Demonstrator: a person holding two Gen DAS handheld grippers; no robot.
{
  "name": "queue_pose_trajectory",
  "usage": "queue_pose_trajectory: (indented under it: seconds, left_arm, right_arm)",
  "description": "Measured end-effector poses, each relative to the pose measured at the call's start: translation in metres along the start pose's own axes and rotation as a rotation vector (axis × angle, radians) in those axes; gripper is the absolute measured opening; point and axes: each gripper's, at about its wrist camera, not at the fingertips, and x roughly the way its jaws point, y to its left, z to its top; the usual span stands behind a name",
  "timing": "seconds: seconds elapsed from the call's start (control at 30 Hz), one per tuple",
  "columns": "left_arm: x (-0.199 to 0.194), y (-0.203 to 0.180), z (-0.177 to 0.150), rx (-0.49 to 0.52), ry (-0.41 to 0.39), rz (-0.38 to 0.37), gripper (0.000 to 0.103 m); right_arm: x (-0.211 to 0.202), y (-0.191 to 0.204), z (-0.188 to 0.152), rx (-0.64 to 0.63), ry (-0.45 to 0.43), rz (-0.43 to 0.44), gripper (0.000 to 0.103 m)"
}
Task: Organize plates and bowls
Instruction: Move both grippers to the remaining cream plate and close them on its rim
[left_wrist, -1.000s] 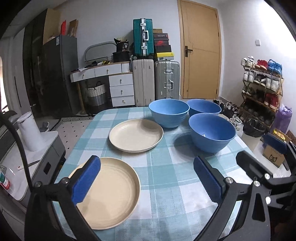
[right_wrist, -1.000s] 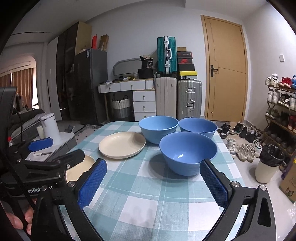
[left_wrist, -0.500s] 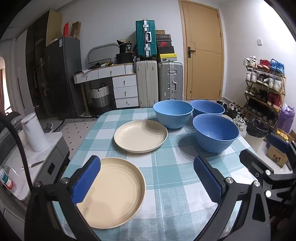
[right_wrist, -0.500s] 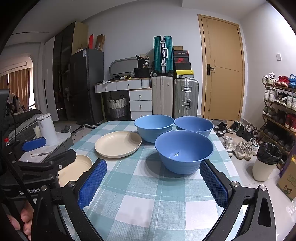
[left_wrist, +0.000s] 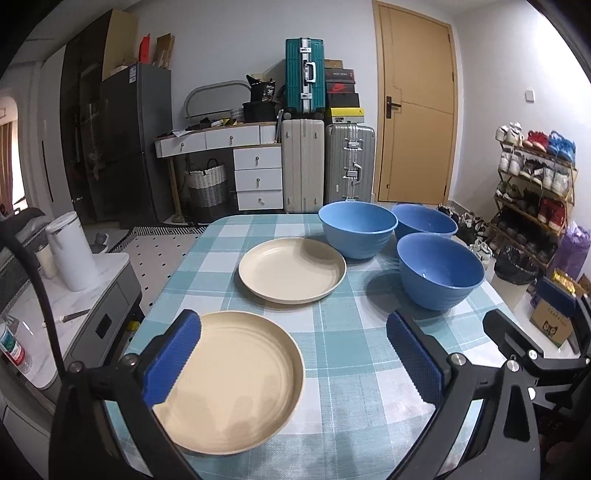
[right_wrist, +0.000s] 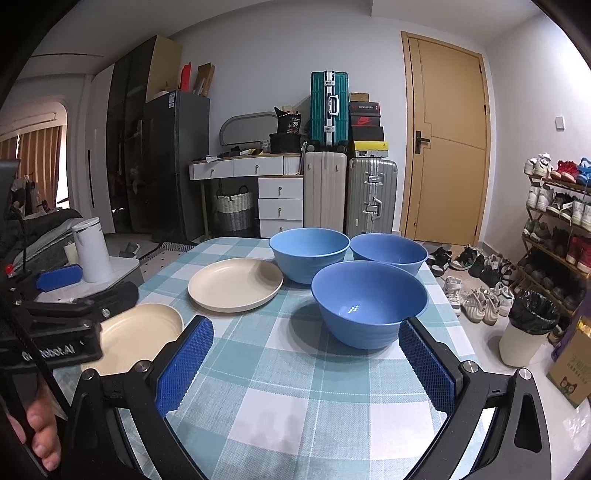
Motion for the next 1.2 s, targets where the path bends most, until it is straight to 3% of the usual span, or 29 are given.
queue_pose_trajectory:
  seconds: [0.27,0.4,0.57,0.7,0.77,0.9,1.03,1.13,1.2]
  left_arm:
    - [-0.003,0.052,0.031,-0.079,-0.014,0.031,0.102]
    - [0.011,0.082,0.057,-0.089,0.034,0.067,0.102]
    - [0.029,0.104,0.087,-0.025,0.009,0.127,0.102]
    - [0.064,0.114,0.107,0.019,0.109,0.108,0.102]
    - [0.088,0.121,0.113,0.014,0.171,0.103,0.102]
    - [0.142,0.131,0.115,-0.001,0.307,0.063,0.102]
    - [0.194,0.140,0.107,-0.077,0.460,0.017,0.101]
    - [0.220,0.142,0.102,-0.128,0.533,-0.006,0.101]
    - [0.233,0.139,0.101,-0.119,0.547,0.031,0.101]
  right_arm:
    - [-0.002,0.019,0.030,-0.072,-0.022,0.023,0.102]
    - [0.005,0.027,0.068,-0.039,-0.008,0.097,0.102]
    - [0.032,0.040,0.124,0.061,0.073,0.261,0.102]
    - [0.078,0.052,0.158,0.199,0.219,0.405,0.102]
    - [0.107,0.054,0.163,0.277,0.316,0.431,0.102]
    - [0.171,0.054,0.153,0.429,0.517,0.415,0.102]
    - [0.231,0.049,0.127,0.513,0.720,0.342,0.102]
    - [0.257,0.048,0.120,0.488,0.779,0.289,0.102]
    - [0.270,0.050,0.118,0.461,0.808,0.279,0.102]
